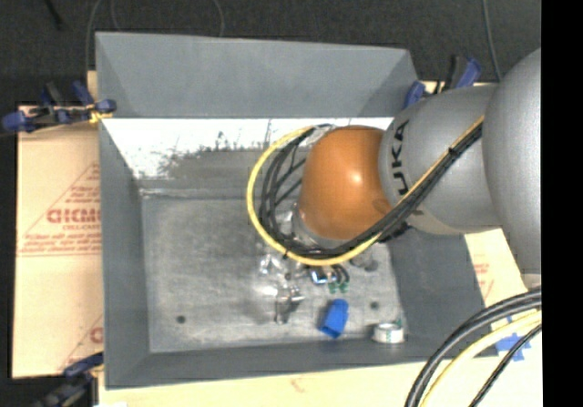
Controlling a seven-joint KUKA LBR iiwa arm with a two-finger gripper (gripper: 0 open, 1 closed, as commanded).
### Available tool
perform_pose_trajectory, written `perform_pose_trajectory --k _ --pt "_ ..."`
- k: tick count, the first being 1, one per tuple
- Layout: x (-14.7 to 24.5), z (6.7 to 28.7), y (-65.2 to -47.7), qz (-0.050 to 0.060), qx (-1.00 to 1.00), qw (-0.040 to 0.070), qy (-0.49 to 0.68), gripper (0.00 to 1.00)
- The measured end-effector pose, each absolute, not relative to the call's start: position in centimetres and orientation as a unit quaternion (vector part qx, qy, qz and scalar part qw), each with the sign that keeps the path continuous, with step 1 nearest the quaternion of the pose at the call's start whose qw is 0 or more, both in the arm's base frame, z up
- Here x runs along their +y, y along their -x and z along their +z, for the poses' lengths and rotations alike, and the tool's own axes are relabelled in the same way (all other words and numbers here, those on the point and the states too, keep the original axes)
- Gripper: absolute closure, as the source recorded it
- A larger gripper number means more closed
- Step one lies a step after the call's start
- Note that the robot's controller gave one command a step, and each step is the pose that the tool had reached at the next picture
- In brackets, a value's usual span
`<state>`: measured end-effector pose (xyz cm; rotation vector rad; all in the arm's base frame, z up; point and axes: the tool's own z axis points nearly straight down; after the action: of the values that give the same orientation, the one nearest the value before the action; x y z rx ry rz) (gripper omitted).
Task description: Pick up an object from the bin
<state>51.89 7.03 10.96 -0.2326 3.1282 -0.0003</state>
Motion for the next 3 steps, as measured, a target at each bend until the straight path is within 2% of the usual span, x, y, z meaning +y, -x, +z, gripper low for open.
perform_pose_trajectory --k 1,2,3 --pt "3.9 10.1 -51.3 0.001 0.993 0.001 -0.114 0.0" --pt "-1.9 8.6 -47.9 0.0 0.984 -0.001 -0.178 0.0" --pt "-8.4 7.4 -48.2 0.006 0.987 0.001 -0.16 0.0"
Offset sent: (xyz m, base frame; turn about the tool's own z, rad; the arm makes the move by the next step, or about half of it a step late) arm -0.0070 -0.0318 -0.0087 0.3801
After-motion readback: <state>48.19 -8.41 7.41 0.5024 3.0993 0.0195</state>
